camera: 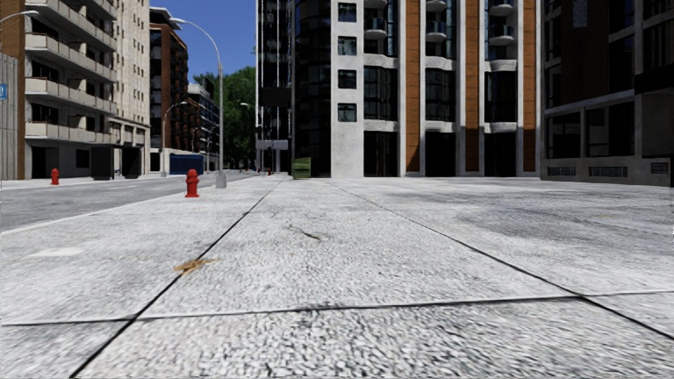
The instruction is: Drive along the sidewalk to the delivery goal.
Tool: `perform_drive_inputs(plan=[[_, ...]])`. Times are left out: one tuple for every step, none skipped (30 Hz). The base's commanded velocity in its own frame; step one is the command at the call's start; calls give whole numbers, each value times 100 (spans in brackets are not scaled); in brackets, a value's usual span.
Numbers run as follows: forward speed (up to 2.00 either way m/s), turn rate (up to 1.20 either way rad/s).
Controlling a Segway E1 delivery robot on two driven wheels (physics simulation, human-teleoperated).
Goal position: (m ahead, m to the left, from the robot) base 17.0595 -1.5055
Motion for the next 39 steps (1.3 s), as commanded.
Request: perform_drive_inputs(plan=[[200,-38],[200,-38],[200,-38],[200,-38],[200,-38],[200,-38],[200,-38],[200,-38],[200,-38],[200,-38],[200,-38],[200,-38],[200,-38],[200,-38],[200,-38],[200,-38],[200,-38],[200,-38],[200,-38],[200,-38],[200,-38],[200,-38],[200,-38],[200,-38],[200,-38],[200,-38],[200,-36],[200,-36],[200,0],[200,0],[200,0],[200,0],[200,0],[200,0],[200,0],[200,0],[200,0],[200,0],[200,0]])
